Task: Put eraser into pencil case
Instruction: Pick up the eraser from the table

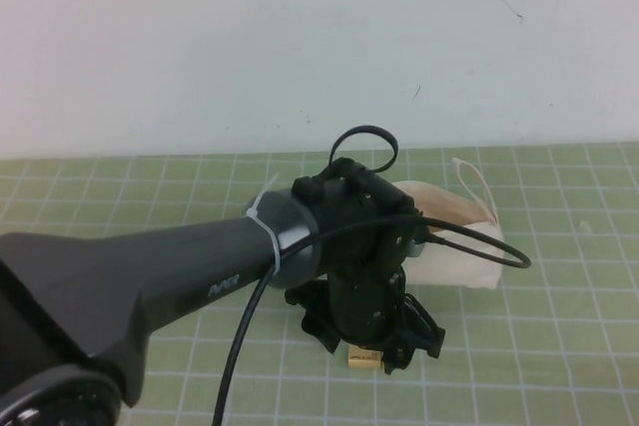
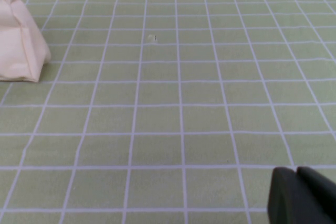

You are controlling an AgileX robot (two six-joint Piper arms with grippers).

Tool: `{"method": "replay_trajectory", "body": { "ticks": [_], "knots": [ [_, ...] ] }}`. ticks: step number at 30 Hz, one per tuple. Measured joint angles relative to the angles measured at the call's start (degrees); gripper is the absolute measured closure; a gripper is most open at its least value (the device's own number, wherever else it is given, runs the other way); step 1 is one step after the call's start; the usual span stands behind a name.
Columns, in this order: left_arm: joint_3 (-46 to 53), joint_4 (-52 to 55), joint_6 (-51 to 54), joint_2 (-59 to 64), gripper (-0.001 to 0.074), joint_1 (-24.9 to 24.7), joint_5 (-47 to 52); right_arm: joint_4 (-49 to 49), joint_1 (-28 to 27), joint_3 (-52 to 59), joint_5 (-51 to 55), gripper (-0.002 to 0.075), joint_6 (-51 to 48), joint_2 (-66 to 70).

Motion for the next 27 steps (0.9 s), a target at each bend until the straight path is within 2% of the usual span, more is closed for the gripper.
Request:
{"method": "replay_trajectory", "body": {
  "ticks": [18,20,25,27],
  "knots": [
    [0.0,0.85,-5.0,2.35,0.029,0.0,-2.67,0.0,0.0,0.0,0.0,0.0727,0.0,0.0],
    [0.0,1.54,-5.35,2.35,0.0314,0.0,-2.56,0.0,0.0,0.0,0.0,0.0727,0.0,0.0],
    [-0.26,2.41,-5.57,2.93,0.0433,0.0,-1.78,0.0,0.0,0.0,0.0,0.0727,0.0,0.0],
    [-0.61,2.52,-5.62,3.16,0.0444,0.0,-1.38,0.0,0.0,0.0,0.0,0.0727,0.0,0.0]
  ]
}}
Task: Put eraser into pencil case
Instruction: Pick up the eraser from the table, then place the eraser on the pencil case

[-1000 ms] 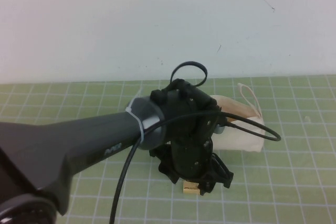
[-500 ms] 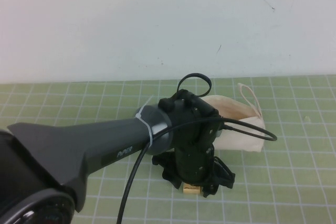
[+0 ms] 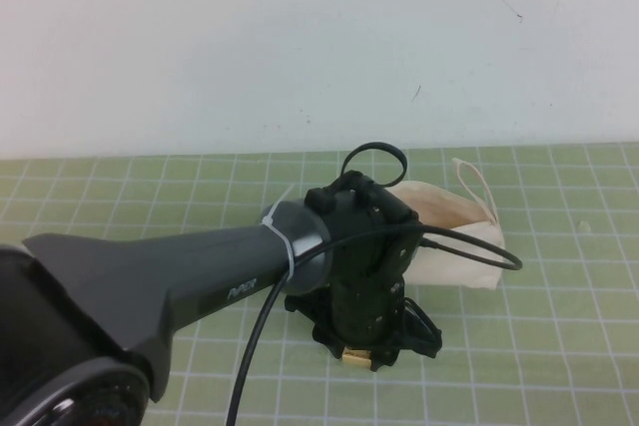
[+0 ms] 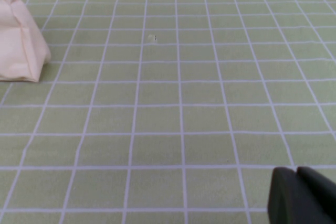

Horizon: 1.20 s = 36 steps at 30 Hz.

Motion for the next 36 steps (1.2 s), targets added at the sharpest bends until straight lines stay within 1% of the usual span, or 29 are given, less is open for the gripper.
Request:
{"method": "replay_trajectory", "body": {
  "ticks": [6,12,16,20,23,25,31,36],
  "knots": [
    [-0.32,-0.52,0.42,0.34,0.0444,0.0,0.59,0.0,0.0,0.0,0.0,0.0727,0.0,0.0],
    [-0.2,-2.33,4.07,-0.77,0.0444,0.0,1.09,0.0,0.0,0.0,0.0,0.0727,0.0,0.0],
    [0.02,-4.85,8.25,-6.14,0.0444,-0.12,2.55,0.0,0.0,0.0,0.0,0.0727,0.0,0.0],
    [0.02,-4.38,9.43,-13.06,0.0444,-0.22,1.76,0.0,0.0,0.0,0.0,0.0727,0.0,0.0],
    [0.02,-3.01,9.52,-16.82,0.0444,-0.22,-2.71,0.0,0.0,0.0,0.0,0.0727,0.0,0.0],
    [0.02,-2.06,9.52,-17.77,0.0445,-0.22,-7.65,0.0,0.0,0.0,0.0,0.0727,0.0,0.0],
    [0.02,-0.98,9.24,-16.43,0.0445,0.87,-21.08,0.0,0.0,0.0,0.0,0.0727,0.0,0.0],
    [0.02,-1.15,7.51,-13.76,0.0446,3.4,-25.59,0.0,0.0,0.0,0.0,0.0727,0.0,0.0]
  ]
}}
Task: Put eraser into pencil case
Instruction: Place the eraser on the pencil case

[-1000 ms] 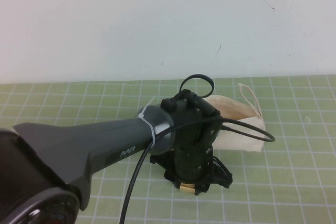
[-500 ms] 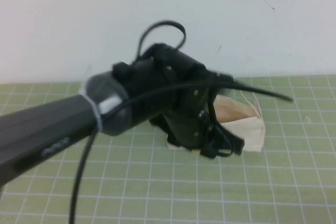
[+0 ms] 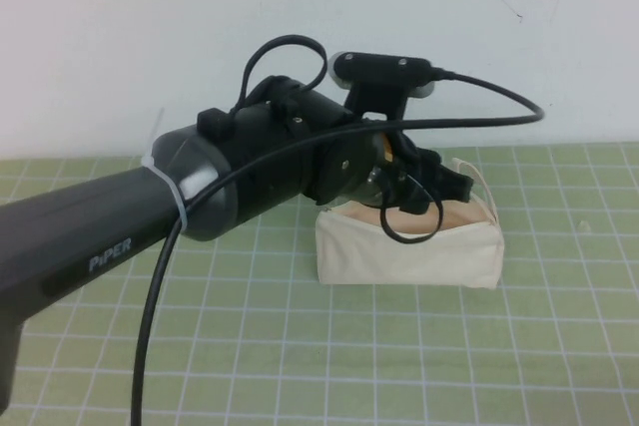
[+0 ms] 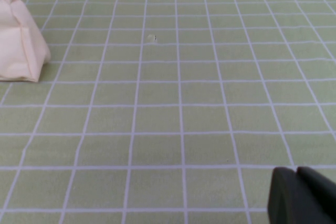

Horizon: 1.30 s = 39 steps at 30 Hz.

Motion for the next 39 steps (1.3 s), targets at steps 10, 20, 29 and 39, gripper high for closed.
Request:
{"method": "replay_trajectory", "body": {
  "ticks": [10,20,29,39],
  "knots": [
    [0.0,-2.21,-0.01,2.05,0.0433,1.86,-0.43,0.0,0.0,0.0,0.0,0.0727,0.0,0.0],
    [0.0,-2.21,0.21,2.05,0.0365,1.86,-0.43,0.0,0.0,0.0,0.0,0.0727,0.0,0.0],
    [0.85,6.19,0.33,-1.46,0.0545,1.48,7.31,0.0,0.0,0.0,0.0,0.0727,0.0,0.0],
    [26.21,18.16,-4.58,-26.32,0.0731,-5.39,3.43,0.0,0.0,0.0,0.0,0.0727,0.0,0.0]
  ]
}}
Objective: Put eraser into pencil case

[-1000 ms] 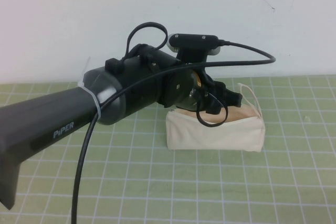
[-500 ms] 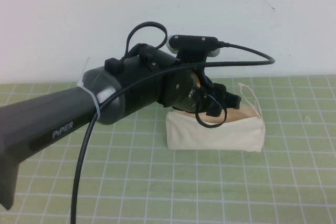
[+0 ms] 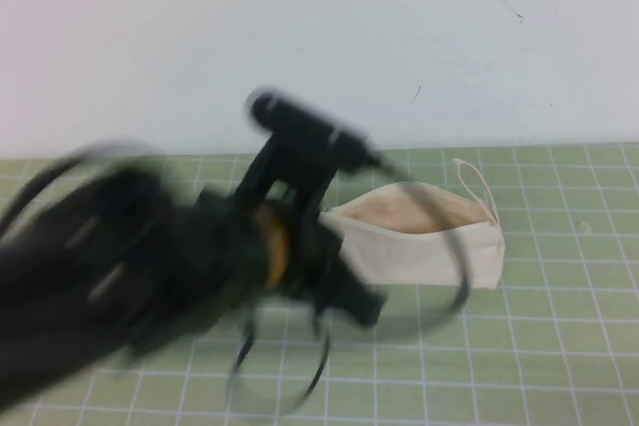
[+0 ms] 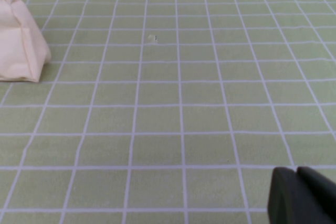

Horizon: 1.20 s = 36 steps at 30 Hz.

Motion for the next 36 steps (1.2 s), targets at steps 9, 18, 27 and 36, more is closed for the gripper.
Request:
{"method": "replay_trajectory", "body": {
  "ticks": [9,18,27,36],
  "knots": [
    [21.89,0.12,-9.42,-24.0,0.0735,-1.69,-9.44,0.0,0.0,0.0,0.0,0.0727,0.0,0.0],
    [31.37,6.54,-11.55,-37.98,0.0736,-1.73,-7.19,0.0,0.0,0.0,0.0,0.0727,0.0,0.0],
    [41.96,15.01,-23.86,-51.2,0.0736,-0.62,-4.12,0.0,0.0,0.0,0.0,0.0727,0.0,0.0],
    [49.13,0.04,-6.93,-67.38,0.0737,19.16,-4.13,0.0,0.0,0.0,0.0,0.0727,0.0,0.0]
  ]
}}
